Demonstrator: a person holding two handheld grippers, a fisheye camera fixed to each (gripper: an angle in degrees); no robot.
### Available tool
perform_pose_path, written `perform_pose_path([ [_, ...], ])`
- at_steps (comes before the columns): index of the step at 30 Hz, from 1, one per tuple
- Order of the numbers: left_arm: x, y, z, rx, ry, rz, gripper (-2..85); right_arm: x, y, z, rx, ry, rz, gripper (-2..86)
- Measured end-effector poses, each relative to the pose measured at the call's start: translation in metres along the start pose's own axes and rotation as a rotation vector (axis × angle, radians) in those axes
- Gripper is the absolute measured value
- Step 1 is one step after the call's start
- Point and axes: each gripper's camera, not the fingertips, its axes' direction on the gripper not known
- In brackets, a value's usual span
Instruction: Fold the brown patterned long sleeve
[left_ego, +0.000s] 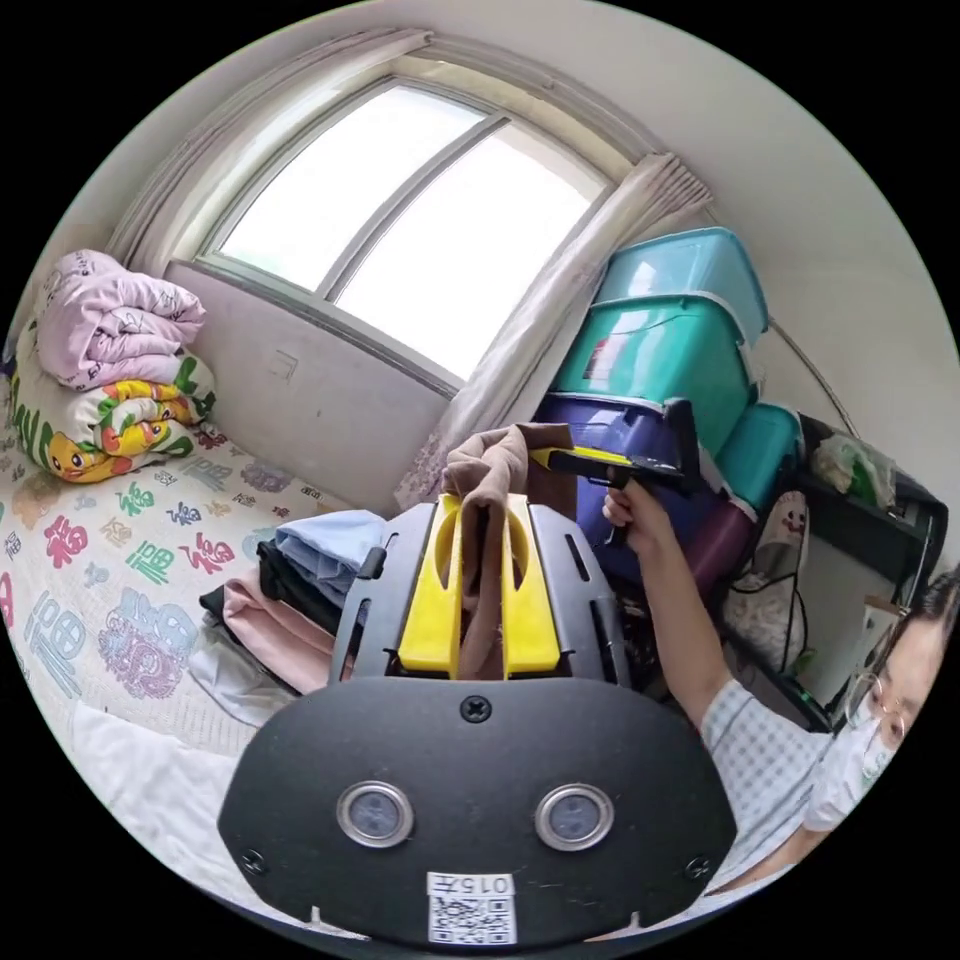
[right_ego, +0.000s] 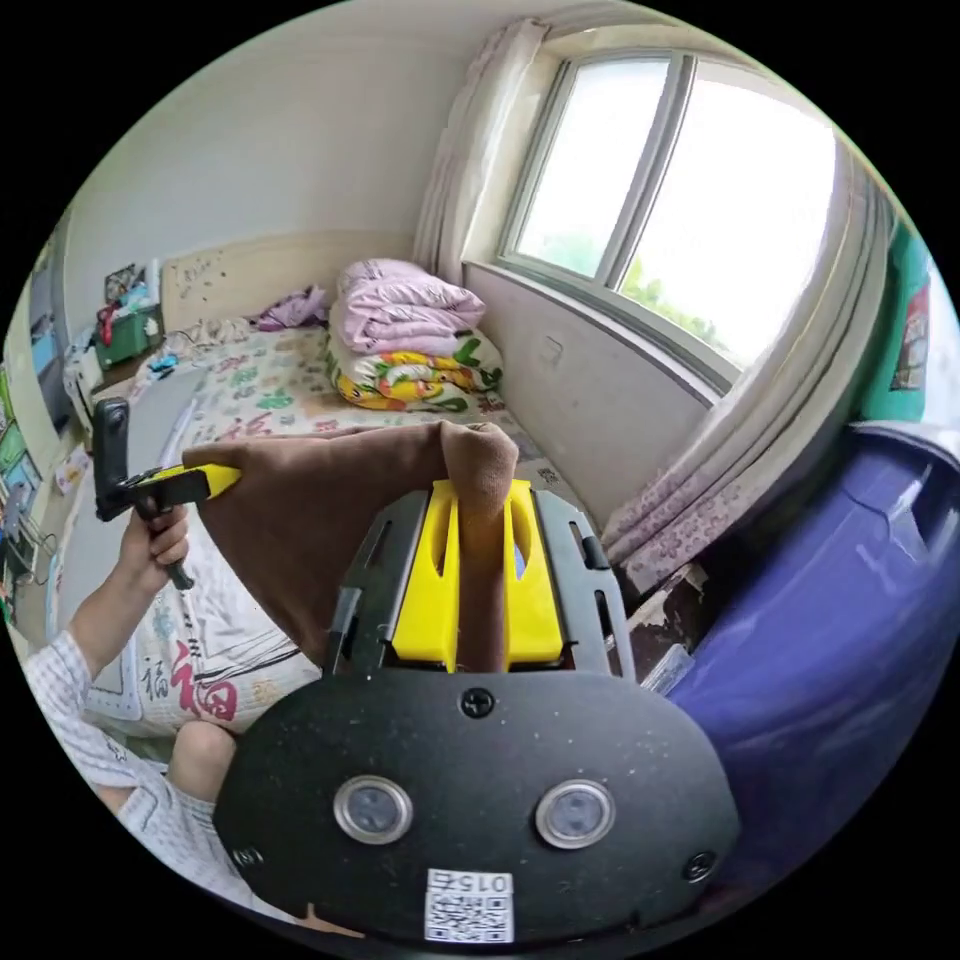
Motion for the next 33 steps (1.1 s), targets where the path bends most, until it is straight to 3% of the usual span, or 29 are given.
perform_pose_path([
  [4, -0.055, -0.005, 0.067, -0.014, -0.076, -0.083, 6.2, -0.025, -0.064, 0.141, -0.165, 0.148, 0.015, 7.5],
  [11, -0.122, 0.001, 0.155, -0.066, -0.261, -0.066, 6.6, -0.038, -0.077, 0.291, -0.212, 0.332, 0.067, 9.8],
  [14, -0.132, 0.008, 0.184, -0.089, -0.32, -0.027, 7.2, -0.045, -0.053, 0.339, -0.16, 0.693, 0.075, 2.5],
  [16, -0.136, 0.011, 0.2, -0.108, -0.355, -0.008, 7.4, -0.04, -0.045, 0.362, -0.237, 0.582, 0.064, 0.2],
  [19, -0.136, 0.014, 0.216, -0.115, -0.407, 0.031, 8.0, -0.041, -0.04, 0.359, -0.217, 0.601, 0.064, -0.7],
  [24, -0.128, 0.006, 0.196, -0.06, -0.459, 0.058, 8.0, -0.041, -0.031, 0.264, 0.052, 0.531, 0.158, -0.9],
  [28, -0.101, 0.01, 0.151, -0.062, -0.484, 0.214, 7.5, -0.083, 0.011, 0.118, 0.402, 0.172, 0.073, -1.0],
  [33, -0.079, 0.071, 0.059, -0.255, -0.369, 0.18, 8.6, -0.164, 0.122, 0.015, 0.495, -0.418, -0.289, -0.7],
])
